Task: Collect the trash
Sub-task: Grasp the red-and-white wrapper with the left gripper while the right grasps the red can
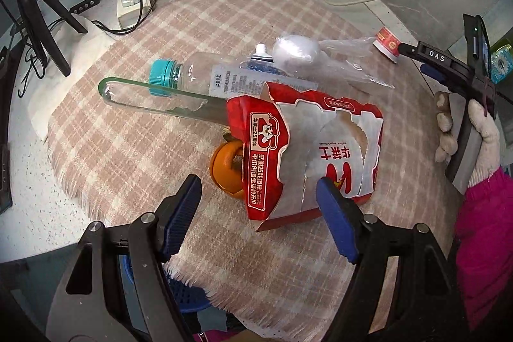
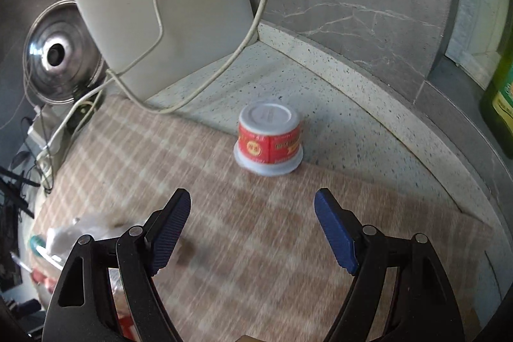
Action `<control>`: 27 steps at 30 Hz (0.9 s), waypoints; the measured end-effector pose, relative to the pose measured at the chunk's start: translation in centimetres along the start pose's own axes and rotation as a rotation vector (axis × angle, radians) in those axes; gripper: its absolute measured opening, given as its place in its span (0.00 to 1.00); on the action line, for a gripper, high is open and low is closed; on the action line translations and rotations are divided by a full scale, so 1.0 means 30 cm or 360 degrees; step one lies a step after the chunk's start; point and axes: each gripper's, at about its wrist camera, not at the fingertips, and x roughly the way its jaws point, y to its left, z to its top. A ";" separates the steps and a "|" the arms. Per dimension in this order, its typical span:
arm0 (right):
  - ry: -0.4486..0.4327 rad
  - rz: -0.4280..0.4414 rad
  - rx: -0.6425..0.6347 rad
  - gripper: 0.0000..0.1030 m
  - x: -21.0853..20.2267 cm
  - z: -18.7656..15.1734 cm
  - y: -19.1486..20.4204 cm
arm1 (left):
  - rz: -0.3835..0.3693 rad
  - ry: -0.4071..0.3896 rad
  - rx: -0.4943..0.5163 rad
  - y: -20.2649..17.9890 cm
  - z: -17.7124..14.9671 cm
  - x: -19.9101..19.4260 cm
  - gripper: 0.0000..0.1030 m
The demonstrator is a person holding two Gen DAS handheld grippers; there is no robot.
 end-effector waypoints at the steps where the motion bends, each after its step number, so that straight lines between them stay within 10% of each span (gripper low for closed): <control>1: 0.0002 -0.0013 -0.0010 0.77 0.020 0.012 -0.004 | 0.0009 -0.0002 -0.0003 -0.003 0.003 0.003 0.74; 17: 0.0048 -0.0006 -0.0027 0.77 0.239 0.080 -0.036 | 0.0046 0.0036 -0.0059 -0.021 0.058 0.072 0.74; 22: 0.0031 -0.0002 -0.0026 0.77 0.261 0.088 -0.032 | 0.0040 0.0039 -0.0062 -0.025 0.070 0.076 0.45; 27: 0.0001 0.0037 0.0013 0.69 0.258 0.085 -0.036 | 0.0014 0.0020 -0.0038 -0.036 0.069 0.059 0.43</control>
